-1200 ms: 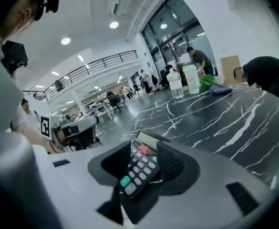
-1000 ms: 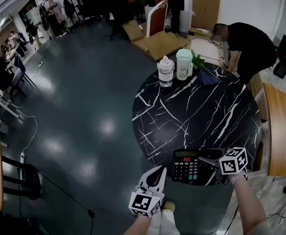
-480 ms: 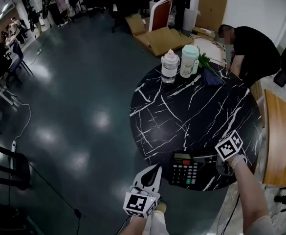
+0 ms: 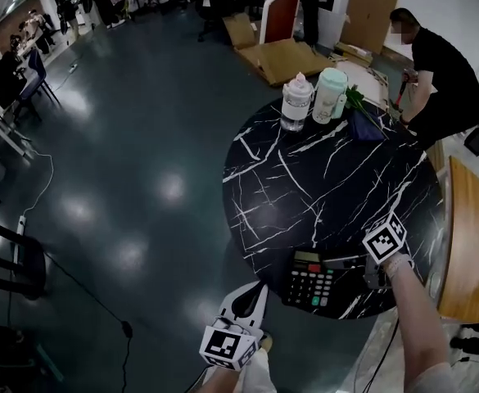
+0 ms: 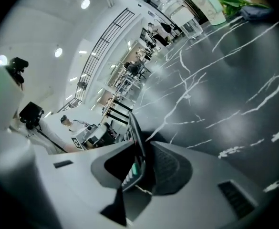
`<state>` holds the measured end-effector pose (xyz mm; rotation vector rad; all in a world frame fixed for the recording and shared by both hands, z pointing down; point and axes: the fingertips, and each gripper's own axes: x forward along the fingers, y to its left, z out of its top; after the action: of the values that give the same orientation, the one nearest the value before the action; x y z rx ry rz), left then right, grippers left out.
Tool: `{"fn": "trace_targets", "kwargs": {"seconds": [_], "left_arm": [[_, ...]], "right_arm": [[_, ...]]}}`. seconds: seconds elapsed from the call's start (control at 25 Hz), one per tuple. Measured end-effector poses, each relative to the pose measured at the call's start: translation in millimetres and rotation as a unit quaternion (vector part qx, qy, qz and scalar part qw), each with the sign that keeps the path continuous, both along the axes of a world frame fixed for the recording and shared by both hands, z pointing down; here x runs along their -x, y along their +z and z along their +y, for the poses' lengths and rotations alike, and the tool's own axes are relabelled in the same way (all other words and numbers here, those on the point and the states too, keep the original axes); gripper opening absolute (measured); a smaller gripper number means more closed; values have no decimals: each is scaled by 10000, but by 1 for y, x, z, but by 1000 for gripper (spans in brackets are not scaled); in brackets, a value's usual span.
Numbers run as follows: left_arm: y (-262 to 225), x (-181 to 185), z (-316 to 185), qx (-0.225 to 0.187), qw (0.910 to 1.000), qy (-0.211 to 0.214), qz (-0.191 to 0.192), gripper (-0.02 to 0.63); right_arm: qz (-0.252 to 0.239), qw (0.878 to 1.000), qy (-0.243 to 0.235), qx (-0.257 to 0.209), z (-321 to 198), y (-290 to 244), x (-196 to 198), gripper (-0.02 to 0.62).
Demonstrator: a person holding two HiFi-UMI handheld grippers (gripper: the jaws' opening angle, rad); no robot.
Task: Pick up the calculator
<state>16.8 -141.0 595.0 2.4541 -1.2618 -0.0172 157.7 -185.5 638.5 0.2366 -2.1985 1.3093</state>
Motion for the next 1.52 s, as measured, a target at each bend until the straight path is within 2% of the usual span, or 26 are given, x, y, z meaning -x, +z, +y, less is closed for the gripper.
{"fn": "trace_targets", "kwargs": {"seconds": [0.2, 0.44, 0.6, 0.76, 0.92, 1.2, 1.52], "left_arm": [[5, 1, 6, 63, 10000, -32, 11, 6], [-2, 4, 2, 23, 10000, -83, -8, 6], [-16, 2, -2, -67, 10000, -66, 14, 6], [-38, -1, -7, -236, 9997, -12, -10, 6], [-72, -4, -16, -615, 9979, 51, -212, 6], [-136, -10, -29, -1086, 9939, 129, -161, 6], [-181, -16, -25, -1262, 9916, 264, 33, 6]], "right_arm": [[-373, 9992, 72, 135, 7, -5, 1, 69], [-741, 9940, 794, 88, 11, -12, 0, 58], [-988, 9859, 1350, 23, 8, -24, -7, 57], [-1216, 9779, 1696, -114, 6, -48, -17, 57], [-1320, 9726, 1890, -287, 7, -84, -26, 57], [-1578, 9629, 2076, -690, 10, -160, -33, 57], [-1812, 9553, 2126, -972, 34, -223, -33, 57]]}}
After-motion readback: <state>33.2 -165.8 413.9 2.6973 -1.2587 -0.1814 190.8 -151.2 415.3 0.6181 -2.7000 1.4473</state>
